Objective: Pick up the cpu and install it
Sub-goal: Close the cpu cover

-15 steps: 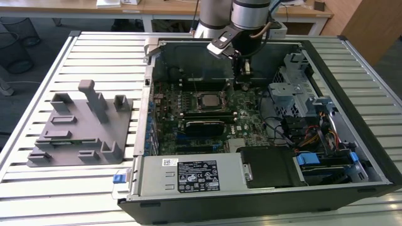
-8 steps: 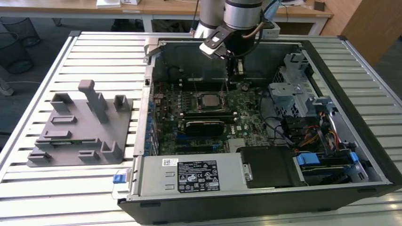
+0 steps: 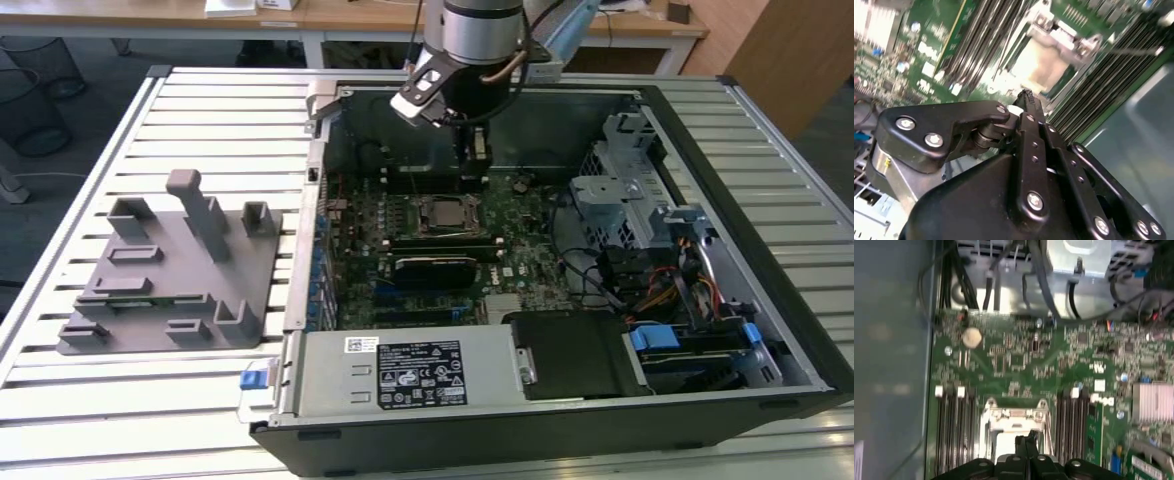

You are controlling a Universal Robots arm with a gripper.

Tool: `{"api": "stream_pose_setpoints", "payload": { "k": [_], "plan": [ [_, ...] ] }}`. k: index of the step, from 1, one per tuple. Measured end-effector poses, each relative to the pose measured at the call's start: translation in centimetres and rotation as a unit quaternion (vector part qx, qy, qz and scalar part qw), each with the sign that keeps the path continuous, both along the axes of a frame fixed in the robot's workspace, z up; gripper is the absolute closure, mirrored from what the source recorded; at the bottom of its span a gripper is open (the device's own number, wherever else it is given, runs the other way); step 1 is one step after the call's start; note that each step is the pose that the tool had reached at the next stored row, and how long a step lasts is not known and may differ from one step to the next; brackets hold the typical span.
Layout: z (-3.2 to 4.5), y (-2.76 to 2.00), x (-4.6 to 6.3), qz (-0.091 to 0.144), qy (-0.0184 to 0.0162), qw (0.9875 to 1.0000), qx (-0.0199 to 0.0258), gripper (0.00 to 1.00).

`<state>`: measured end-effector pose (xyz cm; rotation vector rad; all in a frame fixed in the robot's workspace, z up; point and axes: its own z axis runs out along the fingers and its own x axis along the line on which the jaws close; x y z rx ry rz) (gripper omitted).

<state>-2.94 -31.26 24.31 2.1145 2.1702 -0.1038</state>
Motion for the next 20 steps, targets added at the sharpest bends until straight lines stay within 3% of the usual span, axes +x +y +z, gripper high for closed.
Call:
{"api": "stream_pose_setpoints", "payload": {
  "k": [9,20],
  "plan": [
    [-1.38,0.02,-3.1,0.001,-0.0010,1.0000,0.0000,0.89],
    [-3.33,0.02,-3.8,0.001,-0.0010,1.0000,0.0000,0.89]
  ]
}}
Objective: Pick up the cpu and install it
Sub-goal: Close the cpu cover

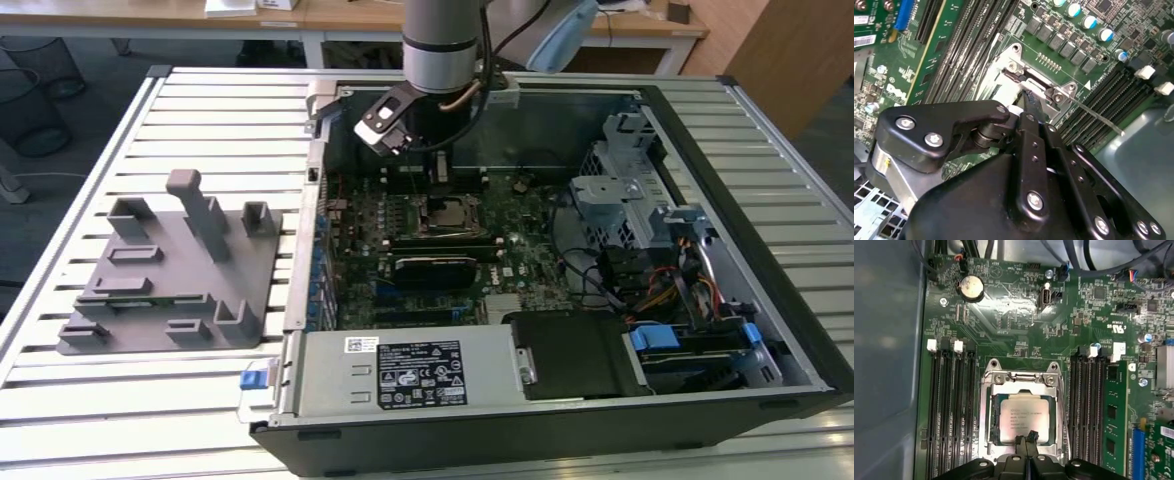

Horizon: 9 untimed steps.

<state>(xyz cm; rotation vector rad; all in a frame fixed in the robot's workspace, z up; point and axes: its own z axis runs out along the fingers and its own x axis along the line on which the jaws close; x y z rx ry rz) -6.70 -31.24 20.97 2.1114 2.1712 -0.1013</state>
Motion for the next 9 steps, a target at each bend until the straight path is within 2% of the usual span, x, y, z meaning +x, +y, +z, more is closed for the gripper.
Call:
{"api": "stream_pose_setpoints", "payload": {
  "k": [9],
  "plan": [
    [-0.80,0.00,-0.20,0.000,0.0000,1.0000,0.0000,0.89]
  ]
}}
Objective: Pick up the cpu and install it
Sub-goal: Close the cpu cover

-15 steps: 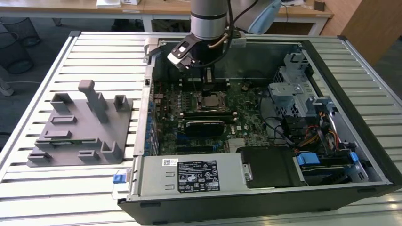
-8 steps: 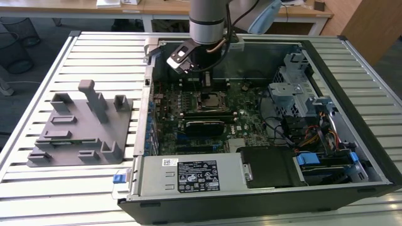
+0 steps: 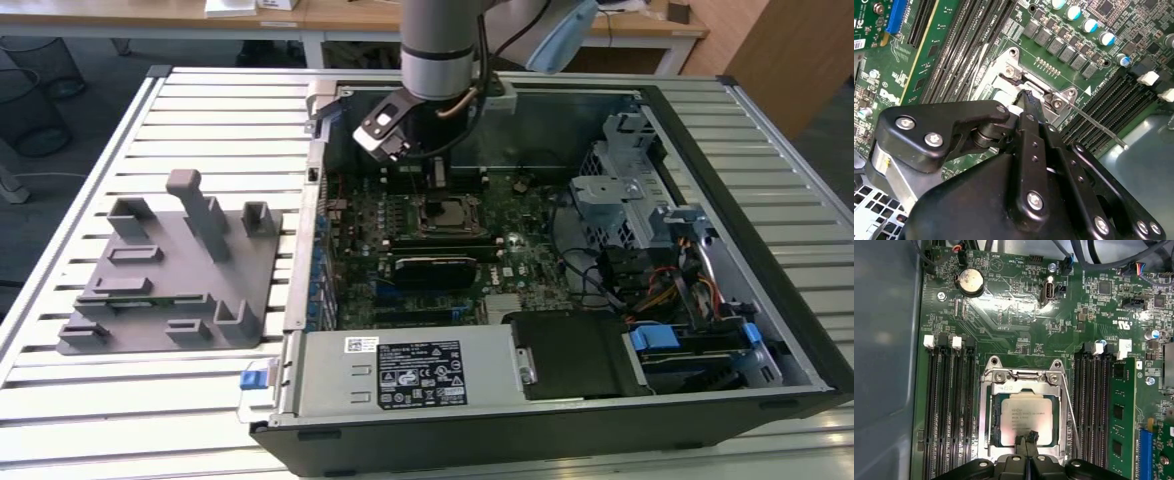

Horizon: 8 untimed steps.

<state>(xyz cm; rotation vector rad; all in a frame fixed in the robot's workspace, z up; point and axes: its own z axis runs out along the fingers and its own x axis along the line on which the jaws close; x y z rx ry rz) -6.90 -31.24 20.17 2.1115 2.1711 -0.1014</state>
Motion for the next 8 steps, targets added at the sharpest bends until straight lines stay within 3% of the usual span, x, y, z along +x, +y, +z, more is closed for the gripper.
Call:
{"api": "stream_pose_setpoints", "payload": {
  "k": [8],
  "plan": [
    [-0.36,-0.01,-0.11,0.000,0.0001,1.0000,-0.0002,0.89]
  ]
}}
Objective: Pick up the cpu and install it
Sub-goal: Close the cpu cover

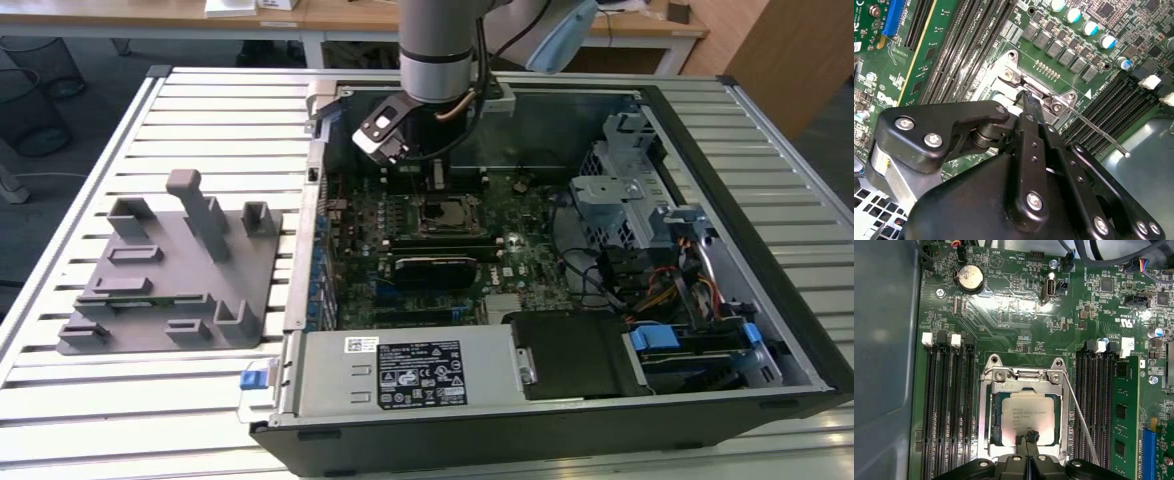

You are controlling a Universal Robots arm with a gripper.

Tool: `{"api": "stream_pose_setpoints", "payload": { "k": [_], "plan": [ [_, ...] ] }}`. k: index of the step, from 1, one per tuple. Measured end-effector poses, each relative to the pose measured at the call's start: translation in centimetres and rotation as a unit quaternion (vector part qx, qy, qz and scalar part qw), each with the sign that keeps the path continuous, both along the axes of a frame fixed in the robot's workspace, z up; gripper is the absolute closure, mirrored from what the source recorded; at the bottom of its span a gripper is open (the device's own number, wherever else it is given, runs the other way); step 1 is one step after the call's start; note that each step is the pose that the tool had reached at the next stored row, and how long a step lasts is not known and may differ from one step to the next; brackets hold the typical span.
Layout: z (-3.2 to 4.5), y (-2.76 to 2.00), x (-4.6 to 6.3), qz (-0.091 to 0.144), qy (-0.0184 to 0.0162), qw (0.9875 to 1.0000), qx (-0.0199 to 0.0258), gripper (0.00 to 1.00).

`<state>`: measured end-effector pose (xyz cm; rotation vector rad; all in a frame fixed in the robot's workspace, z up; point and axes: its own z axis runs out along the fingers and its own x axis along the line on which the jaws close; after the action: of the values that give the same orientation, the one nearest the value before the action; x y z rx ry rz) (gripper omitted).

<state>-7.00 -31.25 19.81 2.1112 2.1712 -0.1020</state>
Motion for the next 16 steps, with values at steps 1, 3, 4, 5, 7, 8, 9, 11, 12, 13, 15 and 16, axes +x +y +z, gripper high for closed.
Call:
{"api": "stream_pose_setpoints", "payload": {
  "k": [1,3,4,5,7,8,9,11,12,13,15,16],
  "plan": [
    [0.00,0.00,0.0,0.000,0.0000,1.0000,0.0000,0.89],
    [-0.01,0.01,0.0,0.000,-0.0001,1.0000,0.0001,0.89],
    [-0.01,0.01,0.0,0.000,-0.0001,1.0000,0.0002,0.89],
    [0.04,0.01,0.0,0.000,-0.0003,1.0000,0.0003,0.89],
    [0.24,0.01,0.0,0.000,-0.0001,1.0000,0.0002,0.89],
    [0.34,0.01,0.0,0.000,-0.0001,1.0000,0.0002,0.89],
    [0.39,0.01,0.0,0.000,-0.0001,1.0000,0.0002,0.89],
    [0.40,0.01,-0.3,0.000,-0.0002,1.0000,0.0002,0.89],
    [0.40,0.01,-0.6,0.000,-0.0001,1.0000,0.0001,0.89],
    [0.40,0.01,-0.8,0.000,-0.0001,1.0000,0.0002,0.89],
    [0.39,0.01,-1.2,0.000,-0.0001,1.0000,0.0002,0.89],
    [0.34,0.02,-1.2,0.000,-0.0002,1.0000,0.0003,0.89]
  ]
}}
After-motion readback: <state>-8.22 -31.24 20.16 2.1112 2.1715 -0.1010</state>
